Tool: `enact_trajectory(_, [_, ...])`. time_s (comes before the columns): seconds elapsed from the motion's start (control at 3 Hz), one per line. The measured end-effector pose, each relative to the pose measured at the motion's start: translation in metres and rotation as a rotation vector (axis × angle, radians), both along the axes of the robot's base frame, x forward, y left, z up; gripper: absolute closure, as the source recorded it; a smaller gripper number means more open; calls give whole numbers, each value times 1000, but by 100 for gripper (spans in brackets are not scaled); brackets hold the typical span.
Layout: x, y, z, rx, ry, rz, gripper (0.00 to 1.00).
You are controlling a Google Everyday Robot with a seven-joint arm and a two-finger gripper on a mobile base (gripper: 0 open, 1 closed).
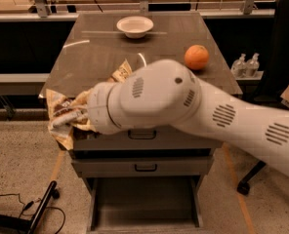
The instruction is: Pick brown chip bag from bottom drawer and place on counter
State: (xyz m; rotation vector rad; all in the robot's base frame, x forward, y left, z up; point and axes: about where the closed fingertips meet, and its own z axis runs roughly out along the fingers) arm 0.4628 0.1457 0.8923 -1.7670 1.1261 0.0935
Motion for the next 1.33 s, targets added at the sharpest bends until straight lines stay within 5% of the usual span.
enact_trajectory(0.67, [54, 62, 78, -100, -211, 207, 100])
enact_trajectory(1.0, [102, 84, 97, -149, -259, 257, 100])
enact_trajectory(1.33, [152, 97, 101, -144, -222, 258, 100])
